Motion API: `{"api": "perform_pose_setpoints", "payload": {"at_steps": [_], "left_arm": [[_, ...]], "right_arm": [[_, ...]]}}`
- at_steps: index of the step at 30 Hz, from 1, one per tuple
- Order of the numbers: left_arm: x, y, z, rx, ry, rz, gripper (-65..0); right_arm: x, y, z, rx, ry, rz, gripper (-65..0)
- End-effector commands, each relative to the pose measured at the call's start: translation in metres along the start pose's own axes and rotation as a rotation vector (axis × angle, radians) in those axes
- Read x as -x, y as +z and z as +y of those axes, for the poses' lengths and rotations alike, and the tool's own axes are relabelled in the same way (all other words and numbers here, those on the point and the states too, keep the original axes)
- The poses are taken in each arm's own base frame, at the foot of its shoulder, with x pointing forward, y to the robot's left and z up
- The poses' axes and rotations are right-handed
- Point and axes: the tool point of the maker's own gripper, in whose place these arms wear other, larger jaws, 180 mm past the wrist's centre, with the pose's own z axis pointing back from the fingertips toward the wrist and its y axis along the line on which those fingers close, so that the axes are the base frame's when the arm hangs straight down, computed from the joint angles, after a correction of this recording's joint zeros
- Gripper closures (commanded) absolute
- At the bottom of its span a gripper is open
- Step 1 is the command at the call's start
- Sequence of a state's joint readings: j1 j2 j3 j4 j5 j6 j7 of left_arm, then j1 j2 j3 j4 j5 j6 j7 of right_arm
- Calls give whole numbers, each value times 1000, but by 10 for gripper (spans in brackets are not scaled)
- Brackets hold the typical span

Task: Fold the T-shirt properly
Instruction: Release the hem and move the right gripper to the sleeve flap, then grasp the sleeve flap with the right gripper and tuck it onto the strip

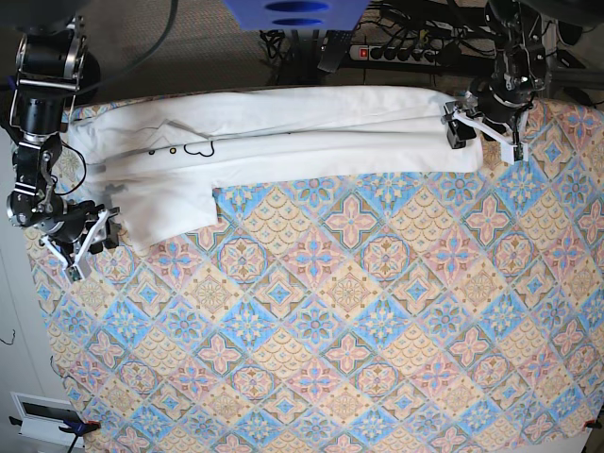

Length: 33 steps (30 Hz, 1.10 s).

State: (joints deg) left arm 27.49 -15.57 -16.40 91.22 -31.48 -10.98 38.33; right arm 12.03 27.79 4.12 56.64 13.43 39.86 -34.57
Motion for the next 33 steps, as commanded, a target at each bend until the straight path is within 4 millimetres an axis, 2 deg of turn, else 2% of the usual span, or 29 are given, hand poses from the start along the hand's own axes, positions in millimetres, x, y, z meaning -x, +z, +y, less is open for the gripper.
{"api": "perform_pose_setpoints", "payload": {"at_steps": [1,4,6,9,10,13,17,20,23,24,33], "left_arm": [[-14,4,1,14,13,-44,-449],[-23,8,4,27,81,-77,-449],[-26,9,4,41,113,-90,-449],[-35,13,9,49,159,-122,-449],[-40,16,9,54,168,-137,-448],[-54,22,2,82,182,-178,-447],[-65,33,-11,110,153,-213,-445],[-68,39,-18,126,130,-207,-444],[-75,44,-26,143,109,-218,-444],[-78,46,-29,147,103,-226,-444],[-77,48,-31,152,93,-213,-444]], "right_arm": [[-18,5,-9,14,18,-51,-246],[-16,-1,-4,-4,21,-49,-329],[-9,-4,-3,-12,13,-32,-356],[1,-7,-2,-19,-8,-9,-356],[-2,-8,-2,-20,-11,-17,-356],[-17,-25,18,-62,-52,-65,-356],[-9,-35,20,-56,-36,-16,-357],[-18,-37,12,-29,16,-9,-357],[-21,-52,35,-69,-4,-23,-357],[-24,-54,36,-73,-8,-31,-357],[-16,-57,37,-82,-36,-22,-357]]}}
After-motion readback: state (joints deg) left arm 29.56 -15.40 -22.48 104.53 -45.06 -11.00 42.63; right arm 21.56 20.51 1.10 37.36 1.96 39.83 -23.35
